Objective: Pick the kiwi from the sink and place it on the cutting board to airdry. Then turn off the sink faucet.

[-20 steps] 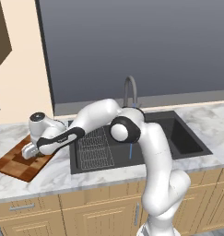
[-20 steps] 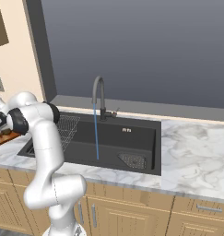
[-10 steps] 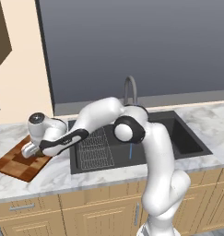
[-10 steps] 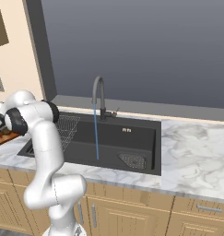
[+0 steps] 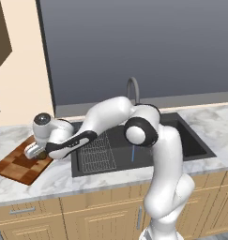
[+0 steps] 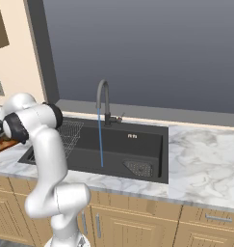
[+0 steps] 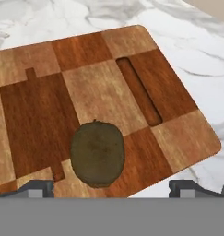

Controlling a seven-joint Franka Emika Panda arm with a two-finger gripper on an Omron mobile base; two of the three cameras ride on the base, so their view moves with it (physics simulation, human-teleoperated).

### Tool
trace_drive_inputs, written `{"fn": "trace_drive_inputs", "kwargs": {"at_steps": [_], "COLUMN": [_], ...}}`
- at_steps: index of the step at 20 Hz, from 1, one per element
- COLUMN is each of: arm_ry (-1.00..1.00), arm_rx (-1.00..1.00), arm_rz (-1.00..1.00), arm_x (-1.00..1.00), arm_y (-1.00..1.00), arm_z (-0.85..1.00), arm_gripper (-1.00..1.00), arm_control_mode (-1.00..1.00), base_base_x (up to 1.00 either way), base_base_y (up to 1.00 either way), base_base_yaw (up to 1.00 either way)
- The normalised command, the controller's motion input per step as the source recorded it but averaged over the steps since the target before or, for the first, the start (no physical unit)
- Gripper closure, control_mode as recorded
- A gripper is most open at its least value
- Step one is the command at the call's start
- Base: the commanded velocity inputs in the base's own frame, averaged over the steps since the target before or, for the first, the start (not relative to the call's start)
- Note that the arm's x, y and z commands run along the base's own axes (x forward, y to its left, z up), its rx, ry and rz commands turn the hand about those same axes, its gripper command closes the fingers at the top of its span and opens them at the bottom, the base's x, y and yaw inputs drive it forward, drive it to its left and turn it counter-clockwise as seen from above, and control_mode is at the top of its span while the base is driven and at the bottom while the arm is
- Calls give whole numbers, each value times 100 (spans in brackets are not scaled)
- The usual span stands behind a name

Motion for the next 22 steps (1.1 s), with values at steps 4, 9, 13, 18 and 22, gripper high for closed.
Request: {"fn": "trace_drive_inputs", "kwargs": {"at_steps": [4,9,13,18,22], "arm_ry": [0,0,-1,0,0], "arm_rx": [5,3,1,0,2], "arm_rz": [-2,-3,-3,-3,-3], "arm_x": [-8,-7,-5,-7,-13], "arm_y": [-25,-26,-25,-27,-31], "arm_z": [26,16,7,5,12], "arm_gripper": [-100,-100,-100,-100,-100], "arm_control_mode": [-100,-100,-100,-100,-100], "base_base_x": [0,0,0,0,0], "base_base_y": [0,0,0,0,0], "base_base_yaw": [0,0,0,0,0]}}
